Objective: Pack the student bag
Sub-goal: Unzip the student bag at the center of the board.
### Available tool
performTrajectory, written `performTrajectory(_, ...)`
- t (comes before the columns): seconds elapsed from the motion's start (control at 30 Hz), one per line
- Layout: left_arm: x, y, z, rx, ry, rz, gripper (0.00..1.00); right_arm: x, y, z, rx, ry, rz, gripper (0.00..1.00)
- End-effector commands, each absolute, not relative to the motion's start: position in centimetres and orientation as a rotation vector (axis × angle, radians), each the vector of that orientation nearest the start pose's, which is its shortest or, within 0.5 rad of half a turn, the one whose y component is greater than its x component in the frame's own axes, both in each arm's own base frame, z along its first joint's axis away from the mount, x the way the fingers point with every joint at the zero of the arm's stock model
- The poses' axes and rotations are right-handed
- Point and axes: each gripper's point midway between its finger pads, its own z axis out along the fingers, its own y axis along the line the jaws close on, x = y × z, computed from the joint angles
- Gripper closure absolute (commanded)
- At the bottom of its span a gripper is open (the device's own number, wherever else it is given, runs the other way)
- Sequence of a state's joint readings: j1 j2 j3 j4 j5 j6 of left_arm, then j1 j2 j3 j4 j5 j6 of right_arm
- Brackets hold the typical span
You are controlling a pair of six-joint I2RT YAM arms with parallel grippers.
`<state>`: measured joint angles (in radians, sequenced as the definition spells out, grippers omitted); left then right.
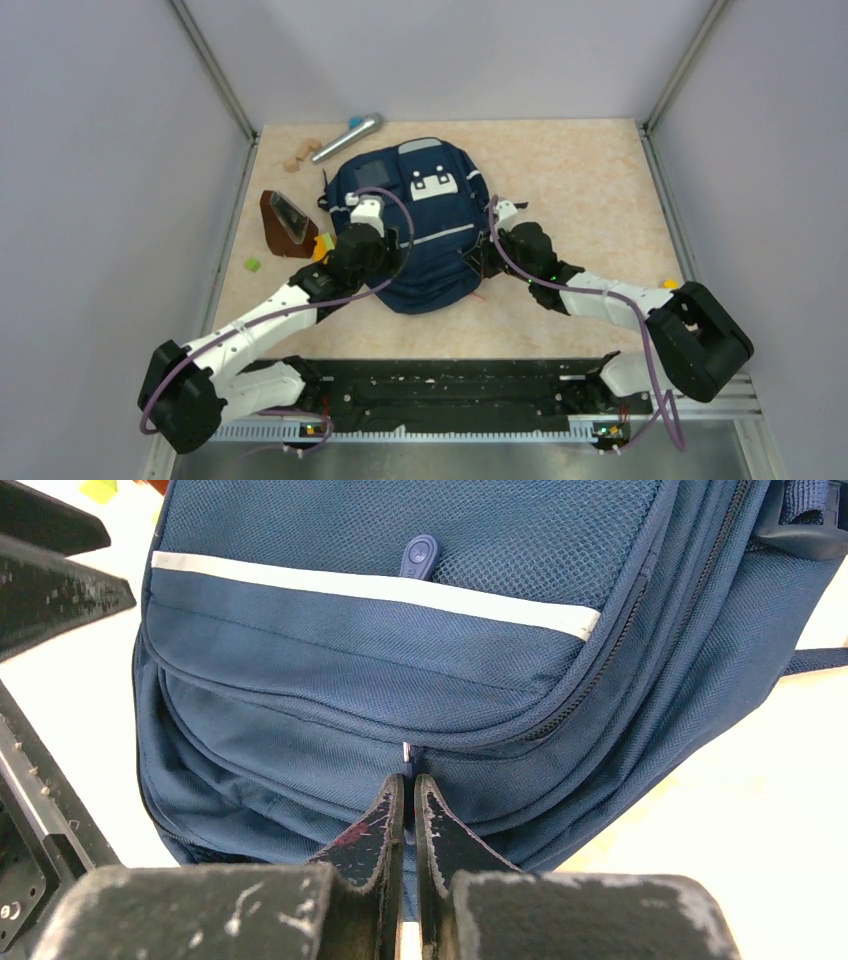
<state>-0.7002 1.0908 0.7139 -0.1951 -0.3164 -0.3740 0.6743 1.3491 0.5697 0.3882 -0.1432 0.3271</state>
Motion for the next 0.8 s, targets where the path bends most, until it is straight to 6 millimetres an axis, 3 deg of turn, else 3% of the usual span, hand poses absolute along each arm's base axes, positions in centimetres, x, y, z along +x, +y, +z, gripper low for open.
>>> performTrajectory(0.0,29.5,-15.6,15.3,-0.166,2.058,-0.343,0.32,28.7,27.4,11.7,-0.416,1.969,0.769,1.0)
performTrajectory(0.2,30.4,-14.0,14.4,-0.329,2.023,-0.464,0.36,28.4,27.3,11.6,-0.412,1.974,0.772,1.0)
performTrajectory(0.47,31.0,-14.8,13.4,-0.34,2.034,-0.548,0.43,28.5,27.4,11.4,-0.415,1.983,0.768,1.0)
performTrajectory(0.57,31.1,-15.0,13.3,-0.344,2.018,-0.566,0.49,28.5,27.4,11.4,-0.413,1.984,0.77,1.0)
performTrajectory(0.77,31.3,-14.7,12.1,-0.351,2.053,-0.534,0.53,28.3,27.8,11.4,-0.42,1.986,0.772,1.0)
